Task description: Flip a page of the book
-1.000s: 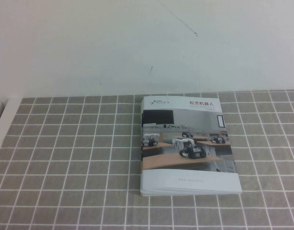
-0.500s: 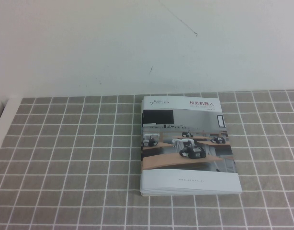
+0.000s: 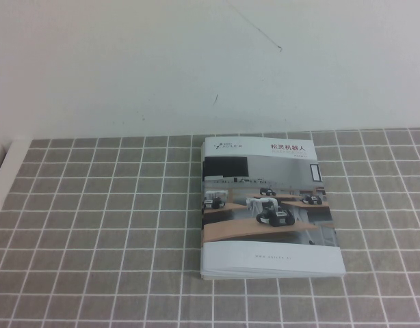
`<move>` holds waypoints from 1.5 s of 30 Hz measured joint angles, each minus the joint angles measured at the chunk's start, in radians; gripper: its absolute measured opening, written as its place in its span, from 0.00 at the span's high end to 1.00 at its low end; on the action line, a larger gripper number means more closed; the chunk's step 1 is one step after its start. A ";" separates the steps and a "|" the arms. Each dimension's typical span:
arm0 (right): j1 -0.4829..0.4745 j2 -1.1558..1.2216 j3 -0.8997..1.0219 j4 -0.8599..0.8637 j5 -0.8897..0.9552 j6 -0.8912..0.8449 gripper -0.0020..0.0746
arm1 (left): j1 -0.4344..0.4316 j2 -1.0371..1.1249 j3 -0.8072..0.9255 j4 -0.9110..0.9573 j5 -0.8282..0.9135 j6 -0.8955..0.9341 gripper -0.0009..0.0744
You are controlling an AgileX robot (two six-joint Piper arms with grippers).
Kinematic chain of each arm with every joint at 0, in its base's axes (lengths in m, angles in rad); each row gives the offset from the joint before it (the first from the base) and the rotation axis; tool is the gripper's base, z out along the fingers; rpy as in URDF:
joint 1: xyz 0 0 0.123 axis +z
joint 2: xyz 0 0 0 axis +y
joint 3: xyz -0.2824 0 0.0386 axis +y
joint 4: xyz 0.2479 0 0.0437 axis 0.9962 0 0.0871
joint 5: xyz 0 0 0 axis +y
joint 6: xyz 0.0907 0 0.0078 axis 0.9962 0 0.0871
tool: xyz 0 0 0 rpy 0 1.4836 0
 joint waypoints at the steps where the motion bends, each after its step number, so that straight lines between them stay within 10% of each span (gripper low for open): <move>1: 0.000 0.000 0.000 0.000 -0.017 0.011 0.98 | 0.000 0.000 0.000 -0.002 -0.023 -0.004 0.99; 12: 0.000 -0.001 -0.104 -0.005 -0.279 0.192 0.98 | 0.000 0.000 -0.057 0.040 -0.288 -0.208 0.99; 29: 0.000 0.484 -0.922 -0.108 0.673 0.025 0.98 | 0.000 0.506 -0.737 0.123 0.424 -0.212 0.99; 45: 0.015 0.898 -0.815 0.235 0.941 -0.137 0.98 | 0.000 1.052 -0.814 -0.300 0.676 -0.075 0.99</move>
